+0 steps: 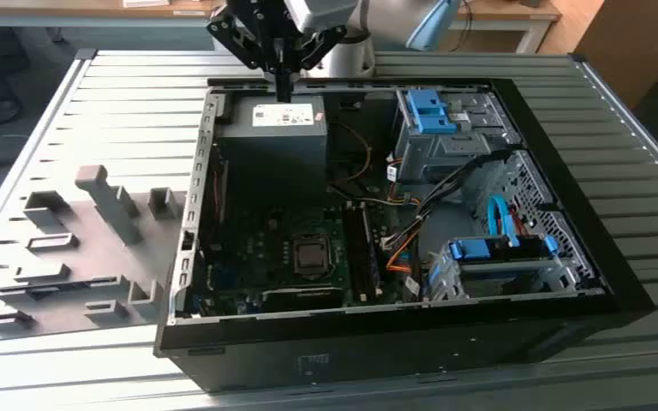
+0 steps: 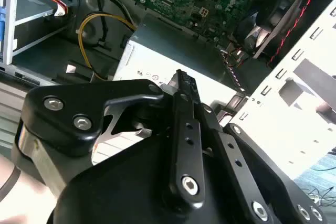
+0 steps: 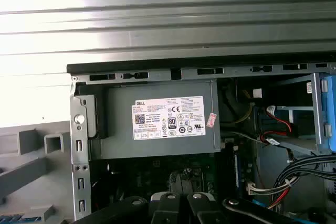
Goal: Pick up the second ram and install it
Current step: 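Reach for the second ram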
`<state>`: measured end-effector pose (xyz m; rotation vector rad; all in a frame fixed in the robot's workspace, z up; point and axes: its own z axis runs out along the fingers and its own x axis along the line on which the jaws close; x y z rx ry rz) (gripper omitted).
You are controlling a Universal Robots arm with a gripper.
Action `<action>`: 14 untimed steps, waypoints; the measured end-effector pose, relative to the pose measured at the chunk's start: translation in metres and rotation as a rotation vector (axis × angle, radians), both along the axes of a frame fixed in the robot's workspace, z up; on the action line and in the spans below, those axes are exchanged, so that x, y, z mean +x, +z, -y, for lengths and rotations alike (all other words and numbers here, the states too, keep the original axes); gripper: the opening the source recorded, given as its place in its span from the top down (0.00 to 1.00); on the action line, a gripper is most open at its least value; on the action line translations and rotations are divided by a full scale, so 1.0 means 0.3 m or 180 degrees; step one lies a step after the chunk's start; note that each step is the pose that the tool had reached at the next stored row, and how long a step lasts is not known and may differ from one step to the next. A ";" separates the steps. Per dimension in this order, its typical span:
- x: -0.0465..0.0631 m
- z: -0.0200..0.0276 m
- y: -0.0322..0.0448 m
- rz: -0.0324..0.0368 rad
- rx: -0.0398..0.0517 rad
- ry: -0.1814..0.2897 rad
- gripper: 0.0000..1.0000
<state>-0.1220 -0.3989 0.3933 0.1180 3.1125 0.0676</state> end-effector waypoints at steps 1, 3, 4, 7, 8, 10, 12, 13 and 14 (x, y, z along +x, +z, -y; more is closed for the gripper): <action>0.000 0.000 0.000 0.0000 0.0000 0.0000 0.89; 0.000 0.000 0.000 0.0000 0.0000 0.0000 0.89; 0.000 0.000 0.000 0.0000 0.0000 0.0000 0.89; -0.009 0.000 0.000 0.0000 0.0000 0.0000 0.89; -0.017 0.000 0.000 0.0000 0.0000 0.0000 0.89; -0.037 0.000 0.000 0.0001 0.0000 0.0000 0.89; -0.059 0.000 0.000 0.0003 0.0000 0.0000 0.89; -0.072 0.000 0.000 0.0004 0.0000 0.0000 0.89; -0.085 0.000 0.000 0.0004 0.0000 0.0001 0.89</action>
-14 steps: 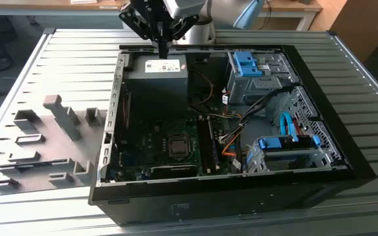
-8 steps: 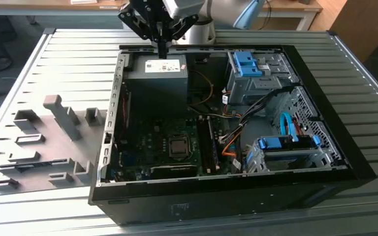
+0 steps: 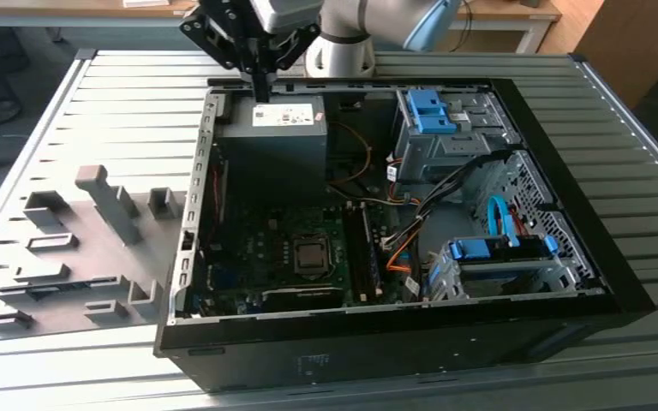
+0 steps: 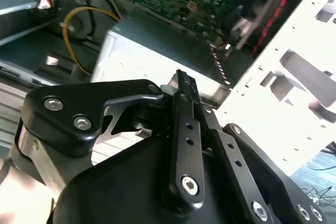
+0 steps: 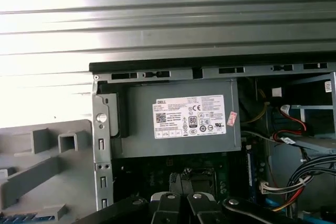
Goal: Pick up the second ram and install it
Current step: 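Reach for the second ram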
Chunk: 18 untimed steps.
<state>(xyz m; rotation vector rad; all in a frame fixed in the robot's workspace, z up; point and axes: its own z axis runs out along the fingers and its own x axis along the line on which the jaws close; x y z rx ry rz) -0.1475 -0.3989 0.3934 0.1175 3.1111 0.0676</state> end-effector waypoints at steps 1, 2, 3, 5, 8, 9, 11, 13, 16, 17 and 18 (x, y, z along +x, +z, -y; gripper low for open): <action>-0.013 0.000 0.000 0.0001 0.0000 -0.0001 0.89; -0.025 0.000 0.000 0.0001 0.0000 -0.0001 0.89; -0.036 0.000 0.000 0.0002 0.0000 -0.0001 0.89; -0.054 0.000 0.000 0.0002 0.0000 0.0000 0.89; -0.076 0.000 0.000 0.0002 0.0000 -0.0001 0.89; -0.082 0.000 0.000 0.0002 0.0000 -0.0001 0.89; -0.094 0.000 0.000 0.0001 0.0000 -0.0001 0.89; -0.105 0.000 -0.001 0.0001 0.0000 -0.0001 0.89; -0.120 0.000 -0.001 0.0002 0.0000 -0.0001 0.89; -0.125 0.000 -0.001 0.0002 0.0000 -0.0001 0.89; -0.130 0.000 -0.001 0.0002 0.0000 -0.0001 0.89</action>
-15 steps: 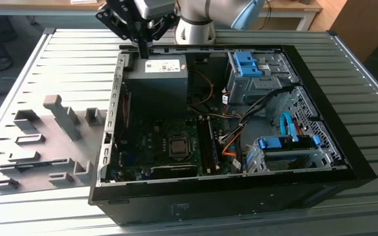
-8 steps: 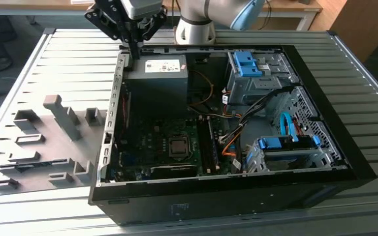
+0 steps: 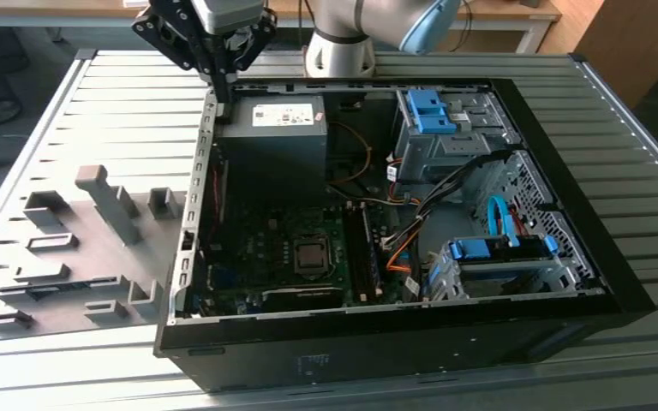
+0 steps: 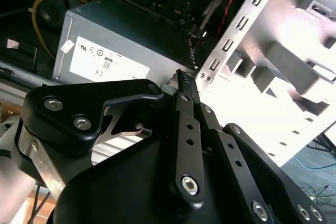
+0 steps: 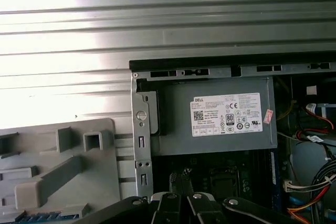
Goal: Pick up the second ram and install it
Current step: 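Reach for the second ram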
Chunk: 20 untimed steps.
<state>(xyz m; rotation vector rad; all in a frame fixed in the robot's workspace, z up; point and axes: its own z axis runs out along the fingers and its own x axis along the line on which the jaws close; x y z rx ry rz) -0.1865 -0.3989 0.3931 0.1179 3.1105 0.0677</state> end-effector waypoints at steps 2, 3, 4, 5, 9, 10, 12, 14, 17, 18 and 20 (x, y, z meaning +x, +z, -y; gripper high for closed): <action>-0.008 0.000 0.000 0.0000 0.0000 0.0000 0.89; -0.012 0.000 0.000 0.0000 0.0000 0.0000 0.89; -0.015 0.000 0.000 0.0000 0.0000 0.0000 0.89; -0.019 0.000 0.000 0.0000 0.0000 0.0000 0.89; -0.036 0.000 0.000 0.0000 0.0000 0.0000 0.89; -0.041 0.000 0.000 0.0000 0.0000 0.0000 0.89; -0.052 0.000 0.000 0.0000 0.0000 0.0000 0.89; -0.064 0.000 0.000 0.0000 0.0000 0.0000 0.89; -0.082 0.000 -0.001 0.0000 0.0000 0.0000 0.89; -0.087 0.000 -0.001 0.0000 0.0000 0.0000 0.89; -0.098 0.000 -0.001 0.0000 0.0000 0.0000 0.89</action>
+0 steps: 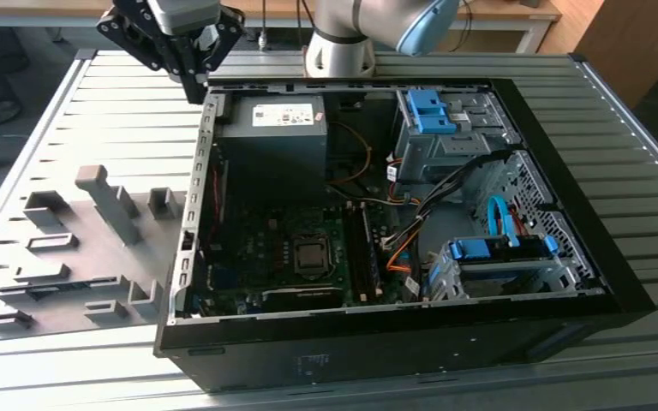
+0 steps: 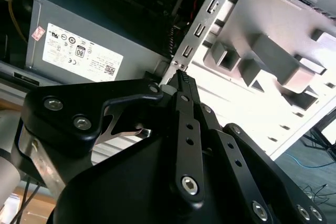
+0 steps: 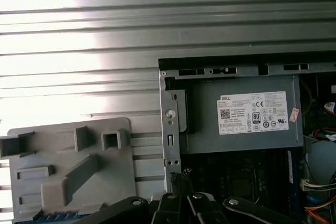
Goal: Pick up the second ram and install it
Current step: 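Reach for the second ram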
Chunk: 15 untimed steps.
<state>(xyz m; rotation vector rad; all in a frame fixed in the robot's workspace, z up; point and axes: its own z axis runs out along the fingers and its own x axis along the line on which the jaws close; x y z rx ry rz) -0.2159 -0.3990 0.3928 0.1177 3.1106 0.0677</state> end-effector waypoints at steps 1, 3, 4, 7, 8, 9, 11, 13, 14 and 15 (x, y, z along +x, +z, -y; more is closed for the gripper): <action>-0.006 0.000 0.000 0.0000 0.0000 0.0000 0.89; -0.017 0.000 0.000 0.0000 0.0000 0.0000 0.89; -0.022 0.000 0.000 0.0000 0.0000 0.0000 0.89; -0.037 0.000 0.000 0.0000 0.0000 0.0000 0.89; -0.042 0.000 0.000 0.0000 0.0000 0.0000 0.89; -0.047 0.000 0.000 0.0000 0.0000 0.0000 0.89; -0.056 0.000 -0.001 0.0000 0.0000 0.0000 0.89; -0.065 0.000 -0.001 0.0000 0.0000 0.0000 0.89; -0.070 0.000 -0.001 0.0000 0.0000 0.0000 0.89; -0.075 0.000 -0.001 0.0000 0.0000 0.0000 0.89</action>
